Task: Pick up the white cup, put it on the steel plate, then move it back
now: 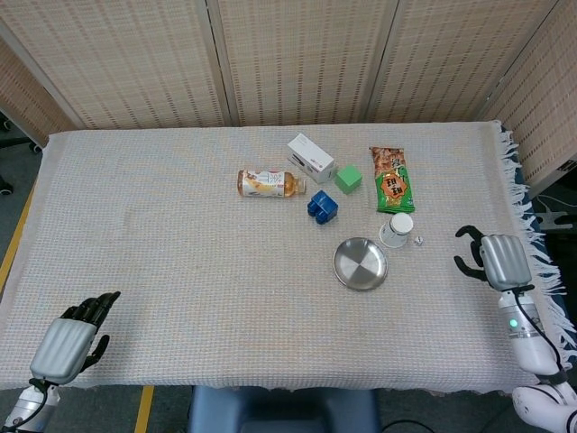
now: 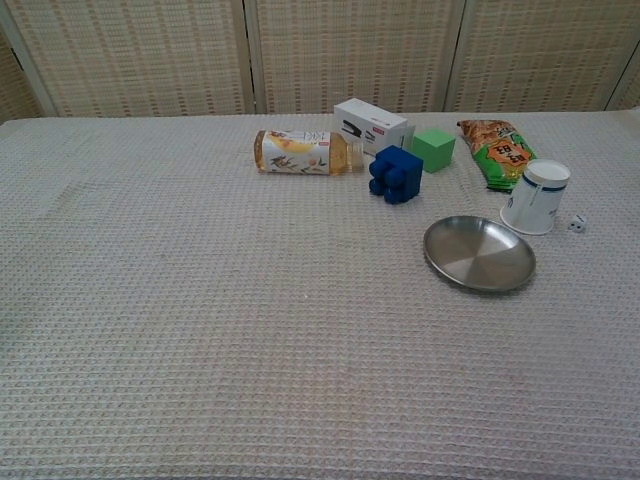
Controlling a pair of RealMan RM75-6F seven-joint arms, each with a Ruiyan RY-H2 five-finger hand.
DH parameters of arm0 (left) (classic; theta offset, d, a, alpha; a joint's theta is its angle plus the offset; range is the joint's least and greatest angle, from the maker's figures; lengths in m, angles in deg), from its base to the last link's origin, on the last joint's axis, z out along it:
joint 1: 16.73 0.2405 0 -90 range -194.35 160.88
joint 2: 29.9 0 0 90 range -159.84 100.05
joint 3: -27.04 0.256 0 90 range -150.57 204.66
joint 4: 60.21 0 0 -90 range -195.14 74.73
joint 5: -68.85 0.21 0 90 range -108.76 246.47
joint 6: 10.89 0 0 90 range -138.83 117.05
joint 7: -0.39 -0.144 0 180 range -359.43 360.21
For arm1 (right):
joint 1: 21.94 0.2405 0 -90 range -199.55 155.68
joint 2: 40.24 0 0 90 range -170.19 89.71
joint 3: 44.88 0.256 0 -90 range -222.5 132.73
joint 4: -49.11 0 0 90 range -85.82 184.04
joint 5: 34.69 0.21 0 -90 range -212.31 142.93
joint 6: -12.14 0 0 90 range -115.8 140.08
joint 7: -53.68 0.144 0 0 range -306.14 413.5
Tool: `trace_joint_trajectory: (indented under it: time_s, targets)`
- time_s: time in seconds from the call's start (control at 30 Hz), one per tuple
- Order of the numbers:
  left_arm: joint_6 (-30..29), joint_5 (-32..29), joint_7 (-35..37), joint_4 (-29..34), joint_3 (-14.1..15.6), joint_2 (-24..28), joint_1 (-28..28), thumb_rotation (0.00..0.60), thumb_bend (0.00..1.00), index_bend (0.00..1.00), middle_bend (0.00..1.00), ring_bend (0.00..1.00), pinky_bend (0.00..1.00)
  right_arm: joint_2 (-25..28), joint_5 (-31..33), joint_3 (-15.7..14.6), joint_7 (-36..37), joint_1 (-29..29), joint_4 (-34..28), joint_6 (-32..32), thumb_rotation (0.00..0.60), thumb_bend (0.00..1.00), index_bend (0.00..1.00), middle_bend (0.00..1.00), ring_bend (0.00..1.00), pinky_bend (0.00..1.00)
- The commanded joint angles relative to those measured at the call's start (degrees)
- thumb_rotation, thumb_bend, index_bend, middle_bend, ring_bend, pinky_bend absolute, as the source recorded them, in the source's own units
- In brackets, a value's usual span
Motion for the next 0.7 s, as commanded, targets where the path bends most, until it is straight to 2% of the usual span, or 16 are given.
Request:
trace_joint_trajectory:
  time_s: [0.03, 0.2, 0.33, 0.47, 0.7]
  targets:
    - [0.1, -0.2, 0.1, -0.1, -0.1, 0.0, 0.0, 0.6, 0.45, 0.07, 0.14, 0.19, 0.37, -3.1, 0.9, 0.1, 5.1, 2.5, 5.6, -3.7, 0.6, 0.26, 0.41, 0.88, 0.95, 0.86]
    - [0.5, -0.4, 0.0, -0.1, 0.0, 0.0, -0.2, 0.6, 0.45, 0.07, 0.14, 0.19, 0.37, -6.1, 2.7, -0.2, 7.7, 4.1, 11.1, -8.2, 0.6, 0.29, 0.41, 0.88, 0.95, 0.86]
    - [0.6, -0.5, 0.2, 0.0, -0.1, 0.0, -0.2, 0.6, 0.45, 0.07, 0.14, 0.19, 0.37, -7.2, 6.4, 0.7, 6.3, 4.9, 11.9, -13.0, 0.6, 0.29, 0.37, 0.88, 0.95, 0.86]
    - [0.9, -1.1, 0.2, 0.0, -0.3, 0.0, -0.3, 0.6, 0.45, 0.07, 0.14, 0.19, 0.37, -6.9, 11.9, 2.1, -3.0, 5.8, 9.2, -16.7, 0.6, 0.29, 0.37, 0.88, 0.95, 0.86]
    - [0.4, -0.5, 0.3, 0.2, 0.0, 0.1, -0.2, 0.6, 0.45, 0.07, 0.14, 0.19, 0.37, -5.1, 20.6, 4.8, -19.0, 7.1, 1.0, -16.4, 0.6, 0.29, 0.37, 0.88, 0.96, 0.86]
